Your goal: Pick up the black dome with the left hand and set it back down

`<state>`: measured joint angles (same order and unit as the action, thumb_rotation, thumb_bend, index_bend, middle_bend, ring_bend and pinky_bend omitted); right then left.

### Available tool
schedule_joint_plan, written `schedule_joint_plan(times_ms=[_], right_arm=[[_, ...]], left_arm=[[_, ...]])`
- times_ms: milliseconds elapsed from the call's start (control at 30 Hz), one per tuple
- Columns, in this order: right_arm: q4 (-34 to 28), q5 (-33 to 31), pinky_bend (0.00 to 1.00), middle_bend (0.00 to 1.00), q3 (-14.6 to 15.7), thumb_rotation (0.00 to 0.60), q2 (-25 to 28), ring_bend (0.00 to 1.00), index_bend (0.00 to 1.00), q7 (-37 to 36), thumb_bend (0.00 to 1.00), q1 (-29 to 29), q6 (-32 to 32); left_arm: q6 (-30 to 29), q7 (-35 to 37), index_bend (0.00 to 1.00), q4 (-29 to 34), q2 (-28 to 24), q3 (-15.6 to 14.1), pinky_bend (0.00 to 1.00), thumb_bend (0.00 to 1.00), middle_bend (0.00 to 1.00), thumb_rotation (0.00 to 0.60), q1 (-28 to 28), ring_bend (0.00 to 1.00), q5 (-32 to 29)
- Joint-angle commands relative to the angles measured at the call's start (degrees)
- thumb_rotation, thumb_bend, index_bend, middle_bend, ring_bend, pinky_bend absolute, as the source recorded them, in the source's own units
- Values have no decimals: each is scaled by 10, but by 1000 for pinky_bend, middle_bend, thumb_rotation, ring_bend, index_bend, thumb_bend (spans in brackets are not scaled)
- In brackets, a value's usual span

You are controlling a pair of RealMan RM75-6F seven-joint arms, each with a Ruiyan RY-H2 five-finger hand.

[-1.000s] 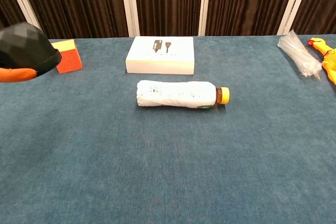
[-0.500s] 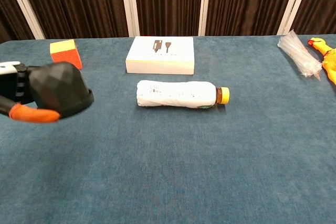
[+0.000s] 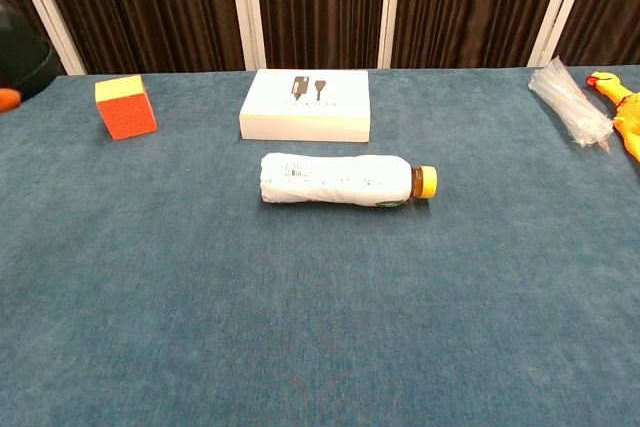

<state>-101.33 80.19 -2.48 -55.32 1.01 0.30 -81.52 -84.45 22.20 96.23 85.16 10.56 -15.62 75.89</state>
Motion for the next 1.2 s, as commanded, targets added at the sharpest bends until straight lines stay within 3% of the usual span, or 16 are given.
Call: schedule_joint_plan(times_ms=[33, 233, 367, 533, 667, 733, 900, 1000, 1133, 1200], right_arm=[[2, -3, 188, 0, 0, 600, 2, 198, 0, -4, 264, 2, 4], [5, -5, 187, 0, -2, 600, 7, 202, 0, -14, 263, 2, 4], [6, -3, 188, 0, 0, 600, 4, 202, 0, -14, 264, 0, 2], [4, 8, 188, 0, 7, 600, 2, 202, 0, -13, 264, -10, -12], [7, 4, 188, 0, 4, 600, 2, 202, 0, -14, 264, -4, -5], [6, 3, 188, 0, 4, 600, 2, 202, 0, -14, 264, -4, -4], [5, 2, 188, 0, 5, 600, 2, 202, 0, -12, 264, -4, -3], [3, 5, 188, 0, 6, 600, 2, 202, 0, -10, 264, -4, -2], [-1, 7, 188, 0, 6, 600, 1, 202, 0, -6, 264, -3, -2], [-2, 6, 188, 0, 5, 600, 0, 202, 0, -4, 264, -2, -2]], left_arm=[[25, 14, 417, 9, 7, -68, 0, 482, 531, 600, 21, 0, 42], [119, -30, 387, 81, -49, -106, 0, 482, 516, 600, -16, 0, 69], [147, -19, 401, 107, -49, -102, 0, 482, 528, 600, -31, 11, 65], [81, -87, 408, 81, 10, -53, 0, 482, 532, 600, -17, 19, 26], [53, -108, 408, 66, 30, -44, 0, 482, 524, 600, -6, 19, 18], [36, -109, 407, 57, 19, -52, 0, 482, 521, 600, 8, 19, 24], [-28, -58, 427, 61, -68, -92, 0, 483, 535, 600, 70, 20, 54], [-72, -15, 426, 48, -89, -88, 0, 483, 534, 600, 100, 19, 57], [-13, -40, 399, 45, -63, -93, 0, 483, 515, 600, 70, 19, 66], [25, -65, 393, 40, -24, -85, 0, 483, 514, 600, 47, 19, 56]])
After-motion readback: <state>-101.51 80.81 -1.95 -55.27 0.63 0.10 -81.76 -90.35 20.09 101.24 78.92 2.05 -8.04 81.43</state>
